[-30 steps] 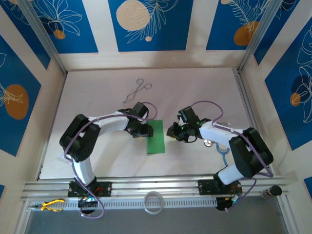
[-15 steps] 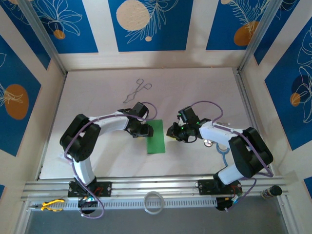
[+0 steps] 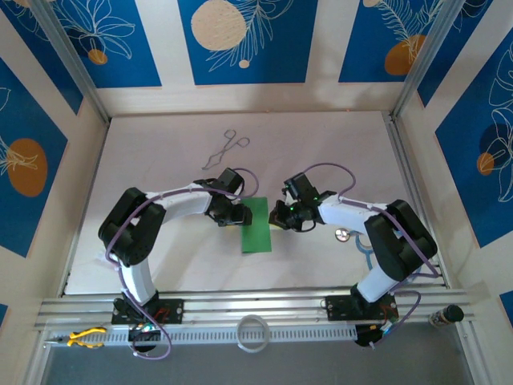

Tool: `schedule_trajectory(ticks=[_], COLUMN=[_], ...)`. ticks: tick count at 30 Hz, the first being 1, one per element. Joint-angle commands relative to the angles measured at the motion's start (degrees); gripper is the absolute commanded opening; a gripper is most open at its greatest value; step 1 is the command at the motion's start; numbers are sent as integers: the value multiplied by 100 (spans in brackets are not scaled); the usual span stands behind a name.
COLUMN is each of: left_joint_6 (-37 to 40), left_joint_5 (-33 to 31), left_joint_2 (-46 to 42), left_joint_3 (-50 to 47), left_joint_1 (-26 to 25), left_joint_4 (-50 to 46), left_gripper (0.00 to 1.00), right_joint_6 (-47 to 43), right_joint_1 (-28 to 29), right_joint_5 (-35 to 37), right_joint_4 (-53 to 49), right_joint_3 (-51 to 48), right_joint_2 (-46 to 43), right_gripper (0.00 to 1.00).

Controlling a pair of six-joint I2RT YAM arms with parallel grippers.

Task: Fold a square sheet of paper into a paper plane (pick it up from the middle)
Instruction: Hold the square sheet of paper at the center of the table.

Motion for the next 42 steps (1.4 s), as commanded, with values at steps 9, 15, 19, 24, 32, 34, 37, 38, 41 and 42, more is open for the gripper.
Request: schedule_trajectory(ticks=[9, 15, 19, 24, 32, 34, 37, 38, 41, 42], left_joint_6=[215, 184, 198, 199, 186, 186, 175, 176, 167, 172], left_joint_5=[179, 206, 211, 223, 228, 231, 236, 241, 245, 240], left_joint_2=[520, 534, 575, 566, 557, 552, 558, 568, 566, 561], left_joint_3=[-38, -41, -34, -75, -104, -105, -103, -104, -102, -105], left_joint_1=[-55, -55, -54, -55, -54, -54, -54, -57, -55, -54], left_joint_4=[420, 469, 456, 489, 498, 509, 515, 518, 527, 531], left_gripper=[53, 53, 53, 53, 53, 53, 53, 53, 53, 53], right_joint_6=[46, 65, 40, -49, -189, -206, -216, -224, -276, -311], right_joint_1=[-124, -77, -30, 13, 228, 270, 291, 284, 301, 323], right_joint_5=[44, -43, -119, -422, -303, -214, -155, -167, -128, -49], right_joint_4=[-3, 82, 114, 279, 225, 200, 214, 220, 146, 94], right_joint_3=[-208, -124, -66, 44, 430, 518, 607, 642, 745, 757], right_joint_2=[-323, -140, -62, 169, 651, 755, 904, 946, 1109, 1150], right_gripper=[8, 8, 8, 7, 1, 0, 0, 0, 0, 0])
